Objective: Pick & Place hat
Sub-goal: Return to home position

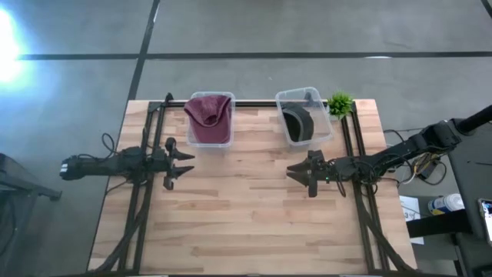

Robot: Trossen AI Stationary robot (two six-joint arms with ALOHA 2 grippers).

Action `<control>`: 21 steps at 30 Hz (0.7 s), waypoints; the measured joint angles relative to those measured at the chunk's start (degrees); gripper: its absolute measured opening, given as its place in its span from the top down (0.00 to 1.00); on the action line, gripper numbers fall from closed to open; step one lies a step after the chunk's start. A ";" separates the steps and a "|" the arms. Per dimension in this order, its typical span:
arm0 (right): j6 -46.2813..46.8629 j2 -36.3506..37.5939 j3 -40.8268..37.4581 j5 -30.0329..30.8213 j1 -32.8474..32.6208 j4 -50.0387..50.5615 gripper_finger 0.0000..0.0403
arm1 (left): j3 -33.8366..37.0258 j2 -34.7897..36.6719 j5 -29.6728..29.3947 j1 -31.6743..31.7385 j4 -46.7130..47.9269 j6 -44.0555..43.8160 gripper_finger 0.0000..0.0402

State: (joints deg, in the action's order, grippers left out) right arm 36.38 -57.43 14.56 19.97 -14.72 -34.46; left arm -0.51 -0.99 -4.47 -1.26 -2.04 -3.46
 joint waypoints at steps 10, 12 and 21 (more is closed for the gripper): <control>-1.05 0.02 0.09 -0.90 0.05 0.82 0.65 | -0.02 -0.07 0.04 0.00 -0.27 0.00 0.56; -7.81 0.78 0.12 -6.31 0.20 5.99 0.65 | -0.02 -0.07 0.08 0.00 -0.31 0.00 0.56; -10.42 6.95 -0.23 -12.81 0.09 12.38 0.66 | -0.04 -0.39 0.31 -0.02 0.18 0.00 0.56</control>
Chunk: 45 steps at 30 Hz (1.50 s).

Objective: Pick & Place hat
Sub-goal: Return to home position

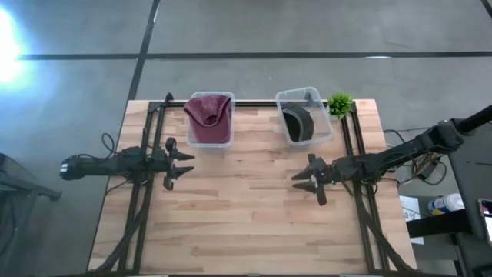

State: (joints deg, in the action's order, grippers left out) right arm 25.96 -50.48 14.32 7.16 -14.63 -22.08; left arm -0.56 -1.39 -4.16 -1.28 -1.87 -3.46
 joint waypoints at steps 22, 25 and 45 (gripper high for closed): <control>-16.21 32.78 -10.31 -15.17 7.90 0.80 0.65 | -0.02 -0.28 -0.06 0.01 0.16 0.02 0.56; -16.82 35.71 -12.44 -15.26 8.76 0.87 0.66 | -0.02 -0.28 -0.17 0.02 0.17 0.02 0.56; -21.06 50.51 -13.83 -15.10 9.27 18.03 0.65 | -0.04 -0.26 -0.22 0.02 0.20 0.02 0.56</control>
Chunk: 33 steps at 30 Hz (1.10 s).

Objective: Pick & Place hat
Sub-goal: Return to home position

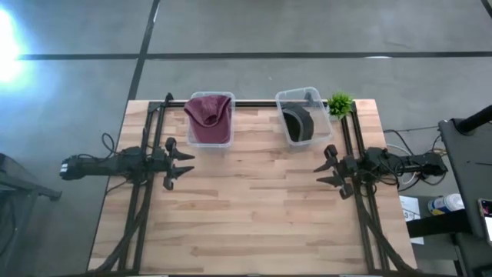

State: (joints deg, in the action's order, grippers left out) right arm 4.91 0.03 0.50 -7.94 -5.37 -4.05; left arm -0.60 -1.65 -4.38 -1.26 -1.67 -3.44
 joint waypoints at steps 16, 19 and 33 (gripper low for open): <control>-3.11 -2.21 -0.01 0.13 0.39 0.91 0.65 | 0.00 -0.01 0.03 0.00 0.02 0.00 0.56; 0.62 -2.90 0.01 0.13 0.39 0.91 0.65 | 0.00 0.00 0.04 0.00 0.02 0.00 0.56; 7.13 -3.55 0.01 0.24 0.39 0.90 0.65 | 0.00 -0.02 0.04 -0.02 0.02 0.00 0.56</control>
